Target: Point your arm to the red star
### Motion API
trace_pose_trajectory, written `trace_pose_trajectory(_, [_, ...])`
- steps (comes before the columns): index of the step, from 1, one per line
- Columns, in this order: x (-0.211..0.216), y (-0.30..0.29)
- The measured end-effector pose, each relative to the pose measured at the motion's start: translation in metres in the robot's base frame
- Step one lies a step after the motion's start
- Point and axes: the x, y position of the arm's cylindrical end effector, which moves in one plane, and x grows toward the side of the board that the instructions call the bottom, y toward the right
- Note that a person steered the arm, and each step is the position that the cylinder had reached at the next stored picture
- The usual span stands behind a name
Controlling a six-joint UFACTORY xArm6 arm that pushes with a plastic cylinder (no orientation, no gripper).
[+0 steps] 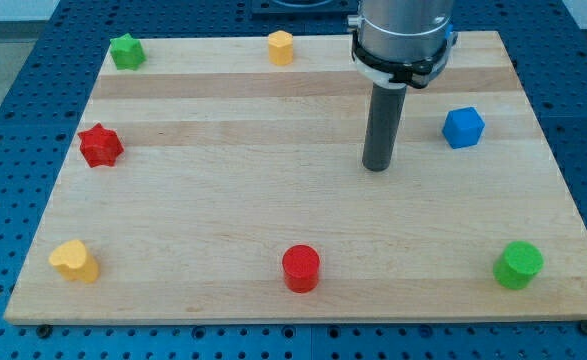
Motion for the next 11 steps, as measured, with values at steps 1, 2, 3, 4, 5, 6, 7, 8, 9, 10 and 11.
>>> trace_pose_trajectory(1, [-0.002,0.0])
trace_pose_trajectory(2, [-0.002,0.0])
trace_pose_trajectory(3, [-0.002,-0.029])
trace_pose_trajectory(4, [0.011,-0.095])
trace_pose_trajectory(5, [0.026,-0.16])
trace_pose_trajectory(6, [0.027,-0.224])
trace_pose_trajectory(7, [0.029,-0.253])
trace_pose_trajectory(8, [0.029,-0.263])
trace_pose_trajectory(9, [0.029,-0.365])
trace_pose_trajectory(10, [0.028,-0.381])
trace_pose_trajectory(11, [0.022,-0.388])
